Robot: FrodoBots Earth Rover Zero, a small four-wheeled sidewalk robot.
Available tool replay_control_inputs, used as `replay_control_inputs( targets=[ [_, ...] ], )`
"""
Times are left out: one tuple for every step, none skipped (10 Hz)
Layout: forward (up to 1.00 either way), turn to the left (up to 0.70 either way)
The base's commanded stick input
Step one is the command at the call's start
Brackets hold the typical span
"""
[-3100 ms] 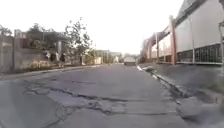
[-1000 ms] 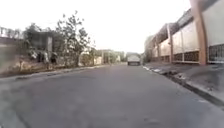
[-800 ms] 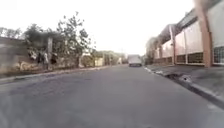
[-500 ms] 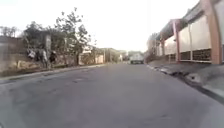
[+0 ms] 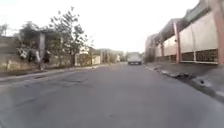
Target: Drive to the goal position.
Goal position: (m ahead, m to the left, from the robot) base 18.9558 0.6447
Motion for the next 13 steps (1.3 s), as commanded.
replay_control_inputs(
  targets=[
    [1.0,-0.27],
    [1.0,0.04],
    [1.0,0.04],
    [1.0,0.04],
    [1.0,0.0],
    [1.0,-0.36],
    [1.0,0.04],
    [1.0,0.04],
    [1.0,0.04],
    [1.0,0.04],
    [1.0,0.04],
    [1.0,0.04],
    [1.0,0.04]
  ],
)
